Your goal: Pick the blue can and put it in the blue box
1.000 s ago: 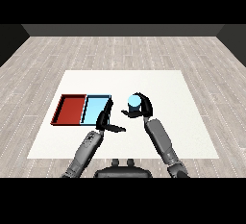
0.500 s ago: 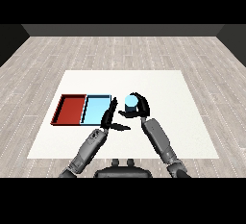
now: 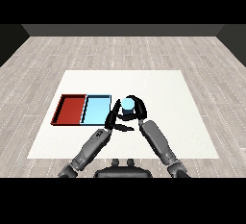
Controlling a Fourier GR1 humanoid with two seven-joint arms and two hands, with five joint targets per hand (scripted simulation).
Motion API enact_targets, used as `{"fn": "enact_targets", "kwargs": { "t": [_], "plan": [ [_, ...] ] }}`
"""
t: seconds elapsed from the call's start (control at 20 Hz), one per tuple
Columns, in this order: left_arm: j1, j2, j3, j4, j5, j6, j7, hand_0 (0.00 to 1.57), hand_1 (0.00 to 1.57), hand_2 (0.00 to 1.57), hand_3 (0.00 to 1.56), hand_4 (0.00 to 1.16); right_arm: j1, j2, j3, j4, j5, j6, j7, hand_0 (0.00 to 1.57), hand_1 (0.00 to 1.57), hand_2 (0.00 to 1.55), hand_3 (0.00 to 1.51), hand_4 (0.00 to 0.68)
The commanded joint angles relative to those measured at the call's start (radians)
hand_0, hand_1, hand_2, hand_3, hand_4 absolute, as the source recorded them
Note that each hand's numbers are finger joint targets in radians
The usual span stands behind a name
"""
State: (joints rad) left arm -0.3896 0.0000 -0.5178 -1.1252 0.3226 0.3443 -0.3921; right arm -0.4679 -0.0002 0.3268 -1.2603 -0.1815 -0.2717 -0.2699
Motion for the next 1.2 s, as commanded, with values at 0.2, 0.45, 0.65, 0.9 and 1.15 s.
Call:
{"fn": "enact_targets", "kwargs": {
  "t": [0.2,0.45,0.65,0.9,1.15],
  "plan": [
    [-0.079,0.0,-0.019,0.089,0.058,0.024,-0.009,0.0,0.0,0.0,0.0,0.0,0.026,0.0,0.016,-0.049,0.012,0.024,-0.005,1.42,1.42,1.46,1.36,0.559],
    [-0.161,0.0,-0.083,0.081,0.102,0.115,0.046,0.0,0.0,0.0,0.0,0.0,-0.077,0.0,0.014,0.05,-0.065,-0.017,-0.007,1.43,1.43,1.46,1.38,0.552],
    [-0.161,0.0,0.017,0.16,0.061,0.031,-0.001,0.0,0.0,0.0,0.0,0.0,0.004,-0.021,0.028,-0.072,-0.009,0.007,0.054,1.43,1.43,1.46,1.38,0.551],
    [-0.103,0.0,-0.045,0.002,0.048,0.091,0.082,0.0,0.0,0.0,0.0,0.0,-0.05,0.0,0.087,0.07,-0.085,-0.042,-0.056,1.44,1.44,1.47,1.38,0.531],
    [-0.186,0.0,-0.02,0.122,0.106,0.047,0.013,0.0,0.0,0.0,0.0,0.0,-0.041,0.0,0.119,0.034,-0.048,-0.055,-0.018,1.46,1.46,1.46,1.37,0.535]
  ]
}}
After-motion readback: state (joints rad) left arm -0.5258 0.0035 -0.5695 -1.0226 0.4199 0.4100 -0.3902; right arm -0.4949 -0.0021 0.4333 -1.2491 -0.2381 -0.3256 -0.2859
